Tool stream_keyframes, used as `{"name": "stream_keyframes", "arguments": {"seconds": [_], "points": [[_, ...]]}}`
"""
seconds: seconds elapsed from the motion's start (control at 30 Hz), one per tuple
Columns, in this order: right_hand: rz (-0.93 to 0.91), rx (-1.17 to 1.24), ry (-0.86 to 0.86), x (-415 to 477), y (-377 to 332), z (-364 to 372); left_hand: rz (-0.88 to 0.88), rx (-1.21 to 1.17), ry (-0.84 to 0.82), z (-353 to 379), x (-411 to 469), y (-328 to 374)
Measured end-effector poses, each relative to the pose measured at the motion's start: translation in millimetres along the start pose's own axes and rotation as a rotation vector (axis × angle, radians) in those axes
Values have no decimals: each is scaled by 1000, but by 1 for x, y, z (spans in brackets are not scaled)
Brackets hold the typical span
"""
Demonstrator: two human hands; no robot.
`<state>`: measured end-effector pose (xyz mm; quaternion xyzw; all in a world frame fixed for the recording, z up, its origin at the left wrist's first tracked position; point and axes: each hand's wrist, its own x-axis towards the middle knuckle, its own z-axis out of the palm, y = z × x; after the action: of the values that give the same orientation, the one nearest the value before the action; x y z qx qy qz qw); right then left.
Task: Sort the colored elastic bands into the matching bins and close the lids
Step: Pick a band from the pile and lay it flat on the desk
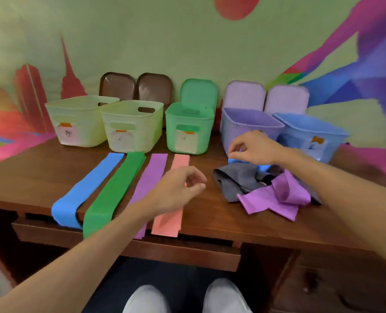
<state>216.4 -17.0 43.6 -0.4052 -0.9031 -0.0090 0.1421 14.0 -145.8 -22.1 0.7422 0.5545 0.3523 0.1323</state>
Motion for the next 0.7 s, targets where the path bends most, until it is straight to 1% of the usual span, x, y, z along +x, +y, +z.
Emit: {"name": "stream_keyframes", "arguments": {"seconds": [0.17,0.23,0.33,0.43,0.5,0.57,0.7], "points": [[91,106,65,-45,41,-8,-36,-99,-34,55,22,26],[124,188,117,-58,52,-1,-47,-74,-31,75,30,33],[160,327,286,-72,66,21,-79,-46,9,97,38,37],[205,426,464,-86,69,48,-92,-1,7,107,41,35],[198,407,564,-93,69,64,-69,37,-12,108,40,32],[166,324,624,-99,70,75,-40,66,-27,108,39,31],[113,198,716,-104,70,75,-42,-42,8,106,36,31]]}}
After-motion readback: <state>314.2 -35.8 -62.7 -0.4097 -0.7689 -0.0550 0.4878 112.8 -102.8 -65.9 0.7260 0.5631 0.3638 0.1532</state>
